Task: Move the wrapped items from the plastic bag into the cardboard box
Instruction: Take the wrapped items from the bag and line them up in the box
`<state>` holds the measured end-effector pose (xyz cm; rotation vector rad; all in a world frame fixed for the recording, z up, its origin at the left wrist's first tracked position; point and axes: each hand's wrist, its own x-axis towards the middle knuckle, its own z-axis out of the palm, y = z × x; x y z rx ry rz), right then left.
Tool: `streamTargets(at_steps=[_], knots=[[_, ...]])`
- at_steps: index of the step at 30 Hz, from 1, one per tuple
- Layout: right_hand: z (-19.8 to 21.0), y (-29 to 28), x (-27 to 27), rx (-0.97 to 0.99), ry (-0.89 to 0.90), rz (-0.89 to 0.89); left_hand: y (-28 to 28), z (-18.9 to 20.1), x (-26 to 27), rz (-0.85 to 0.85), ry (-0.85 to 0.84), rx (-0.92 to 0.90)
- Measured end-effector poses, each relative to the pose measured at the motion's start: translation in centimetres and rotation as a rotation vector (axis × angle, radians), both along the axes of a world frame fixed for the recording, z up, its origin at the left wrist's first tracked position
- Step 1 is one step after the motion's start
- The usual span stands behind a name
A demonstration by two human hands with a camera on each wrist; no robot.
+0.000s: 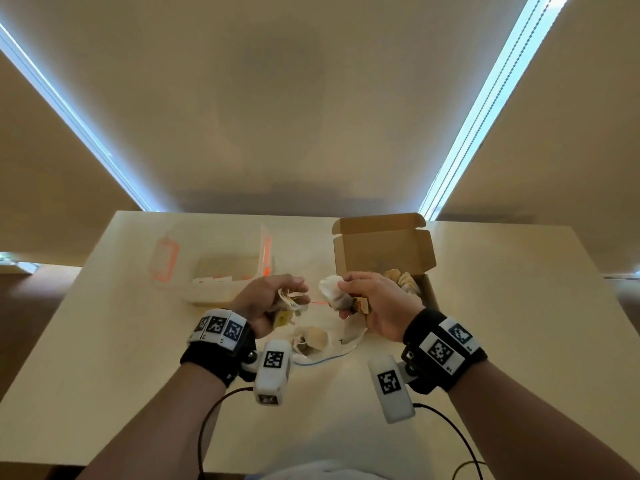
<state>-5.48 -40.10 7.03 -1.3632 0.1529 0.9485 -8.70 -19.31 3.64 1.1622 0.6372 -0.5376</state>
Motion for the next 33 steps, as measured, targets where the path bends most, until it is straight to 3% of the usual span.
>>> streamTargets(at_steps=[4,6,9,14,20,26,30,33], knots=[[0.1,1.0,0.2,-0.078,-0.104,0.082,-0.6,0.6,0.0,-0.095,-0.060,-0.048],[0.2,1.6,0.1,-0.101,-0.179,0.128,-1.5,0.9,0.1,-0.182,-0.145,0.038],[0.0,1.7,0.2,-0.102,-0.203,0.092,-2.0,1.2,0.3,-0.149,-0.236,0.171],[-0.4,0.1,0.7,-0.047,-0.079,0.027,-0.8,2.0,0.4,-0.020,-0.232,0.013],[-1.2,-0.6,0.7,-0.220,-0.263,0.059,-0.4,2.4,0.7,-0.019,-0.271,0.017],[-1.4,-0.7,0.6,-0.279,-0.391,0.083,0.1,2.8,0.8,-0.178,-0.206,0.123],[-1.0,-0.6,0.6,-0.192,-0.388,0.004,0.1,2.4,0.6,-0.291,-0.218,0.229],[-0.7,-0.5,0.7,-0.101,-0.346,-0.048,-0.2,2.0,0.4,-0.269,-0.253,0.256]])
